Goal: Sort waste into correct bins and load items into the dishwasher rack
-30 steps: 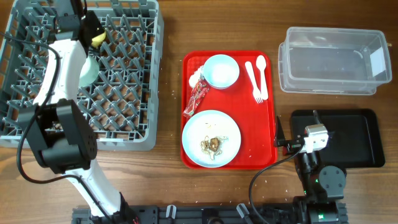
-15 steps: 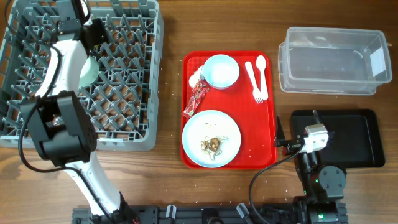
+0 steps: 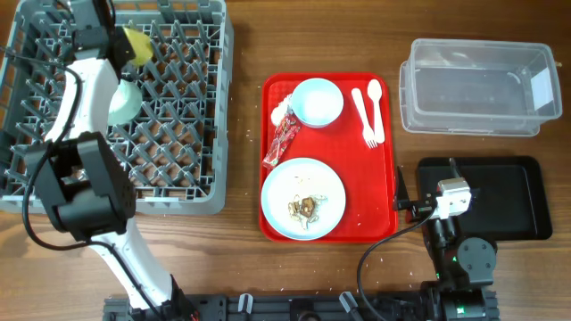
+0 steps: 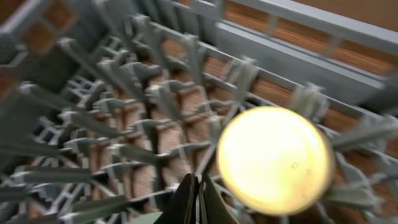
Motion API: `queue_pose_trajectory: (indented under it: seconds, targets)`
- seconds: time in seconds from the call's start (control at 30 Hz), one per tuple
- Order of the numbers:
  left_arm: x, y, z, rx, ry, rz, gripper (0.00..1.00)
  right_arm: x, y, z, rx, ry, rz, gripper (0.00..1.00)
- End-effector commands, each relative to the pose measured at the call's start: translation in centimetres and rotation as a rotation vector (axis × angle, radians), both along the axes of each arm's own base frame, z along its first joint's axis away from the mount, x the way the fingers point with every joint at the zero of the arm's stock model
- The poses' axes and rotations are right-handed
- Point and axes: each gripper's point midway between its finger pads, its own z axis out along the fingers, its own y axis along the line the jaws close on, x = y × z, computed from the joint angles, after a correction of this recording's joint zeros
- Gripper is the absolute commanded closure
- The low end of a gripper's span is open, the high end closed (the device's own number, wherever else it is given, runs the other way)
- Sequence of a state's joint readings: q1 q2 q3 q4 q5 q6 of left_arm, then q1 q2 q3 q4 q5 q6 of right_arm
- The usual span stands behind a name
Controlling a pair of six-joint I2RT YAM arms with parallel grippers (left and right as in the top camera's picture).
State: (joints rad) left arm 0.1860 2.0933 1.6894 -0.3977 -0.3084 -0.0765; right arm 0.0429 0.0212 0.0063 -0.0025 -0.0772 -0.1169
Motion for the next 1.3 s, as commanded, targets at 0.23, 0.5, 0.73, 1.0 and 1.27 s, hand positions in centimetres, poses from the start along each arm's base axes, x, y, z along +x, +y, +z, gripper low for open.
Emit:
queue_pose_trajectory:
  seconds: [0.23,0.5,0.73,1.0,1.27]
  targets:
    - [0.4,-7.7,8.1,-0.124,-0.174,-0.142,0.96,0.0,-0.3,0.2,0.013,-0.006,-0.015,0.0]
    - [0.2,-1.4,2.4,-0.199,-0.143,0.087,0.96,0.0,-0.3,0.2,0.012,-0.006,-0.015,0.0]
    - [2.6,-2.7,1.0,-0.327,-0.197,-0.024,0.96,0.0,-0.3,0.2,0.013,-0.006,-0.015,0.0]
    - [3.4,-3.6,-1.2,-0.371,-0.183,-0.062,0.96,0.0,-0.3,0.2,0.013,-0.006,-0.015,0.0]
    - [4.2,-7.5,-0.4,-0.509,-0.204,-0.23,0.96,0.0,-0.3,0.2,0.013,-0.006,-0.015,0.0]
